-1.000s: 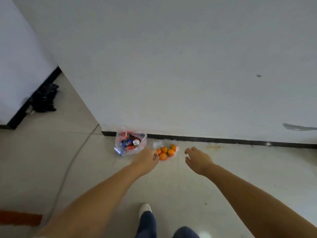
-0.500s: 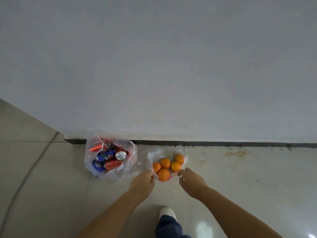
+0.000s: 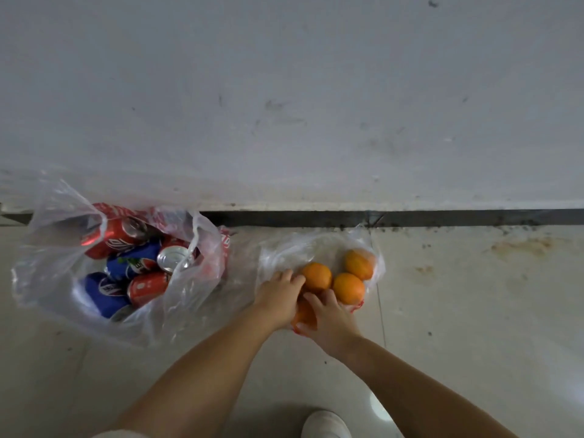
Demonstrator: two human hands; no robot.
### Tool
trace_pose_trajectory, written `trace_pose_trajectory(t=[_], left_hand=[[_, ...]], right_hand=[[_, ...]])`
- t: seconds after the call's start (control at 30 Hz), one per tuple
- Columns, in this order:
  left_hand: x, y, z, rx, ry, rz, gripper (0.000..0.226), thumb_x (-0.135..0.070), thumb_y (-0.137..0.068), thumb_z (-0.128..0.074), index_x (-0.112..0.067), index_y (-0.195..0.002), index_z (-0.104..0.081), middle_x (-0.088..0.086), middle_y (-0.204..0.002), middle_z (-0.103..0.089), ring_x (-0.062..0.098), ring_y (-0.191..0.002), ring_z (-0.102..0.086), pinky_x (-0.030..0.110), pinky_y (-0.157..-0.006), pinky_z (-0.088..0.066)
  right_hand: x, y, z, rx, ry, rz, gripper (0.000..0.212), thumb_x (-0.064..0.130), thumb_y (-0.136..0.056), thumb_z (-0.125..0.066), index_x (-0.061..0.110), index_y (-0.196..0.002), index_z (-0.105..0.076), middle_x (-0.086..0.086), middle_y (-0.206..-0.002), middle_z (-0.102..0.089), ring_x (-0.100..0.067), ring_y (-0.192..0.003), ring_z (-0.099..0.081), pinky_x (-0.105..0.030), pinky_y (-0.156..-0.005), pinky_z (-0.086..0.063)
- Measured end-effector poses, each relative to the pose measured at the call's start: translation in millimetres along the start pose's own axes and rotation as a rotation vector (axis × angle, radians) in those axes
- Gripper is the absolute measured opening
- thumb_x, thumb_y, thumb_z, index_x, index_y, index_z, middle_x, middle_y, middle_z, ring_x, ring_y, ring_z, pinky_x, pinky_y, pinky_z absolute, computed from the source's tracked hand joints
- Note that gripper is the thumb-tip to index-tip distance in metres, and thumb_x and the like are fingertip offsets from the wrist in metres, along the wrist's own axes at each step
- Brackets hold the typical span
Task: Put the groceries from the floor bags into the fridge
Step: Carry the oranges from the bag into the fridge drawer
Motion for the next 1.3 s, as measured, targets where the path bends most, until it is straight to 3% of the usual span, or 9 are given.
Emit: trace_pose_trajectory(t=[0.1,0.23,0.47,0.63,0.97,1.1,1.3], left_hand=[[11.7,-5.4,-10.1,0.058,0.078,0.126,0.058,-0.025,-0.089,-0.053,-0.022,-0.141,-0.028,0.011,-0.145,-0.033,0.032,-0.132,-0.037,0.049,-0.105,-0.038],[16.6,-6.3,-10.2,0.116,0.107,0.113,0.054,-0.021,-0.088,-0.057,-0.020,-0.137,-0.034,0.010,-0.146,-0.030,0.030,-0.130,-0.039,0.042,-0.102,-0.041],[-10.7,62.6,85.2,-0.071,0.251,0.085,0.052,-0.020,-0.090,-0.057,-0.021,-0.137,-0.035,0.007,-0.140,-0.036,0.028,-0.124,-0.043,0.038,-0.097,-0.042],[-53.4,153.8,177.4,-0.091,0.277,0.076,0.051,-0.020,-0.092,-0.055,-0.018,-0.138,-0.033,0.009,-0.141,-0.035,0.028,-0.123,-0.045,0.037,-0.093,-0.044],[-159.9,351.3,346.9,-0.104,0.274,-0.043,0.052,-0.029,-0.092,-0.056,-0.019,-0.138,-0.035,0.007,-0.140,-0.040,0.023,-0.124,-0.046,0.037,-0.101,-0.045],[-220.3,421.7,401.6,-0.130,0.267,-0.133,0.054,-0.032,-0.091,-0.056,-0.019,-0.138,-0.034,0.005,-0.139,-0.038,0.024,-0.122,-0.047,0.027,-0.097,-0.041],[-348.8,513.2,463.6,-0.147,0.158,-0.400,0.046,-0.032,-0.087,-0.058,-0.022,-0.128,-0.039,0.005,-0.127,-0.041,0.025,-0.108,-0.051,0.038,-0.091,-0.047]], right_hand=[[0.9,-5.7,-17.6,0.051,0.023,-0.042,0.073,0.060,-0.084,-0.050,0.034,-0.146,-0.021,-0.008,-0.144,-0.032,-0.036,-0.132,-0.037,-0.052,-0.100,-0.043],[7.5,-5.7,-11.7,0.052,-0.024,-0.067,0.073,0.044,-0.080,-0.062,0.031,-0.142,-0.026,-0.008,-0.140,-0.032,-0.035,-0.130,-0.035,-0.049,-0.105,-0.037],[19.4,58.2,81.1,-0.057,-0.171,-0.182,0.077,0.046,-0.077,-0.069,0.026,-0.139,-0.028,-0.010,-0.132,-0.036,-0.035,-0.121,-0.040,-0.040,-0.096,-0.043],[46.6,147.2,181.3,-0.063,-0.182,-0.204,0.063,0.038,-0.081,-0.062,0.027,-0.133,-0.029,-0.009,-0.136,-0.034,-0.030,-0.120,-0.040,-0.039,-0.096,-0.043],[121.3,361.7,364.5,-0.186,-0.197,-0.239,0.072,0.035,-0.082,-0.062,0.030,-0.142,-0.022,-0.006,-0.138,-0.033,-0.027,-0.122,-0.038,-0.035,-0.093,-0.046],[126.2,464.1,417.5,-0.312,-0.211,-0.307,0.069,0.033,-0.082,-0.063,0.028,-0.140,-0.027,-0.007,-0.139,-0.033,-0.028,-0.124,-0.038,-0.036,-0.096,-0.046],[91.2,639.8,472.1,-0.588,-0.268,-0.471,0.070,0.036,-0.081,-0.064,0.027,-0.141,-0.028,-0.008,-0.137,-0.034,-0.029,-0.122,-0.040,-0.039,-0.093,-0.049]])
Point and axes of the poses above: each hand's wrist, its own y-axis away from the middle knuckle, its own z-axis out of the back of the hand, x = y × z, the point moved 6 cm from there along -y, towards the middle knuckle
